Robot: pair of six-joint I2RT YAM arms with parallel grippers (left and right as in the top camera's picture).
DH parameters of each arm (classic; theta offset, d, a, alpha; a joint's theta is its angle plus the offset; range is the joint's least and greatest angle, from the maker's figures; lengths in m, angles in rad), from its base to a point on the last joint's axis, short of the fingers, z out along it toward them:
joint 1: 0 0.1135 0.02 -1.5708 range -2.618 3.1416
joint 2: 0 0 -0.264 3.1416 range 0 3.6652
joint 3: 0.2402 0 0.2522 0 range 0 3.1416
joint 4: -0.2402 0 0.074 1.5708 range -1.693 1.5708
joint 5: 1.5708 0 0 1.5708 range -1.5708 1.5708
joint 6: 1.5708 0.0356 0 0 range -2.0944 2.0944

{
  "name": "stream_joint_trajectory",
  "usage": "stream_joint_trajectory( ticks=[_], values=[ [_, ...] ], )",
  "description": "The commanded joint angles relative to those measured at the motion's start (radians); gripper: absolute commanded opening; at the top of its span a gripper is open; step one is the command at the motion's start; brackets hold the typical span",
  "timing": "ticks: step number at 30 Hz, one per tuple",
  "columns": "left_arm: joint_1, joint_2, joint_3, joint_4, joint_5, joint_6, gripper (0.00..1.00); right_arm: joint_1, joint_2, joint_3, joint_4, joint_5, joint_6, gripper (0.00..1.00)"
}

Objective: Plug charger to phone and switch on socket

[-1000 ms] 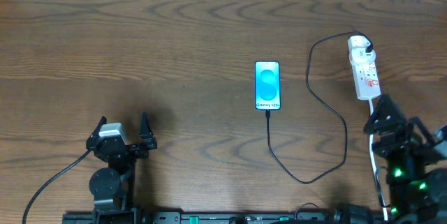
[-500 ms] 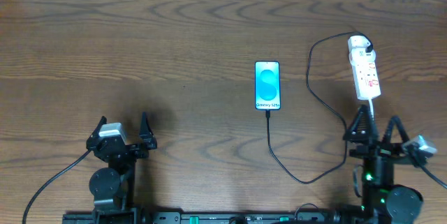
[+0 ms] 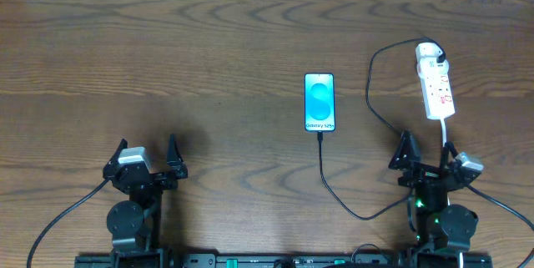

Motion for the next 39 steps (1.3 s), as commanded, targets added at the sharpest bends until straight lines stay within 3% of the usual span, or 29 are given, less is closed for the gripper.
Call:
stream_joint_trajectory(
  ticks=[1,9,16,26,39],
  values=[
    [0.004,-0.004,-0.029,-0.014,0.009,0.014,0.98,0.008,-0.011,-0.002,-0.011,-0.006,-0.153,0.99],
    [0.004,-0.004,-0.029,-0.014,0.009,0.014,0.98,0.019,-0.011,-0.002,-0.012,-0.006,-0.325,0.99],
    [0.004,-0.004,-0.029,-0.014,0.009,0.014,0.98,0.021,-0.011,-0.002,-0.012,-0.006,-0.364,0.99],
    [0.004,-0.004,-0.029,-0.014,0.009,0.014,0.98,0.143,-0.011,-0.002,-0.013,0.006,-0.505,0.99],
    [0.004,-0.004,-0.029,-0.014,0.009,0.014,0.98,0.147,-0.011,-0.002,-0.013,0.031,-0.466,0.99]
  ],
)
